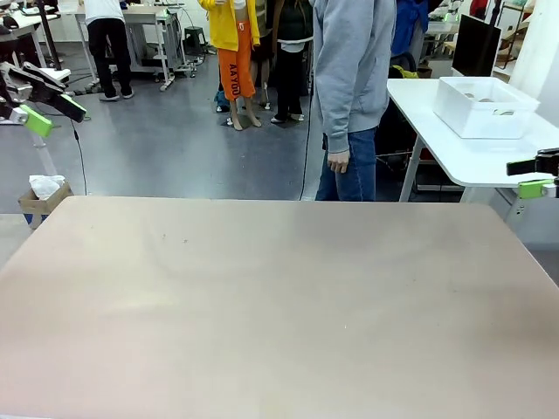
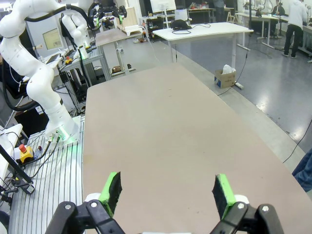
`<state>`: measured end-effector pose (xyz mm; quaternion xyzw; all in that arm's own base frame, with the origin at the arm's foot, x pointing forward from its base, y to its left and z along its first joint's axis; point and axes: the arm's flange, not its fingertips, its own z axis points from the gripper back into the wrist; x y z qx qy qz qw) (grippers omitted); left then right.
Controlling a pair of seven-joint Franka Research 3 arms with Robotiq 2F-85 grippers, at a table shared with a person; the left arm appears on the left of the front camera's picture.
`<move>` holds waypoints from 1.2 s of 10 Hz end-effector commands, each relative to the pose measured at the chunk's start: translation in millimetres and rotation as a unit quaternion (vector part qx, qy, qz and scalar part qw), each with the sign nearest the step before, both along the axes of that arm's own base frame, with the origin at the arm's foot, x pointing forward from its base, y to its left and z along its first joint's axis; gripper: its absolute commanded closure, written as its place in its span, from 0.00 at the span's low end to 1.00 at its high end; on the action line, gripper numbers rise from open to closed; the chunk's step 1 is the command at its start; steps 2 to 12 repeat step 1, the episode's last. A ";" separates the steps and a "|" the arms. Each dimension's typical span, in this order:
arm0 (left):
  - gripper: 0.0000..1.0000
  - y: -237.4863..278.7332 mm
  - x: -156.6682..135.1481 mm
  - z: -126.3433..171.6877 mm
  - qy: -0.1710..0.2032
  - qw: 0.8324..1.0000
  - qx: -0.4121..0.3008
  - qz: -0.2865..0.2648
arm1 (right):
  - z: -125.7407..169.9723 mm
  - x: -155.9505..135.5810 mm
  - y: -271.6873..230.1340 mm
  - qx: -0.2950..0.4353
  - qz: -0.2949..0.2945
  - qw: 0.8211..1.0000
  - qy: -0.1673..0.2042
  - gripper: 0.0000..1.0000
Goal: Stack the cups and store them in the basket.
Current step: Place the stack of Reusable plastic cups into the Pantry Basket.
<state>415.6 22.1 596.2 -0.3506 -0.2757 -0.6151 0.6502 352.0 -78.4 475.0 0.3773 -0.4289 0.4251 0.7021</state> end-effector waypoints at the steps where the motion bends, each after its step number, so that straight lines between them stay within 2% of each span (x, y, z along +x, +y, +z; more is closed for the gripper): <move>1: 0.02 -1.0 -0.4 2.8 0.003 1.000 0.007 0.004 | 4.9 0.3 -0.3 0.006 -0.001 1.000 0.003 0.00; 12: 0.02 -1.0 -0.4 2.8 0.003 1.000 0.007 0.004 | 4.9 0.3 -0.3 0.006 -0.001 1.000 0.003 0.00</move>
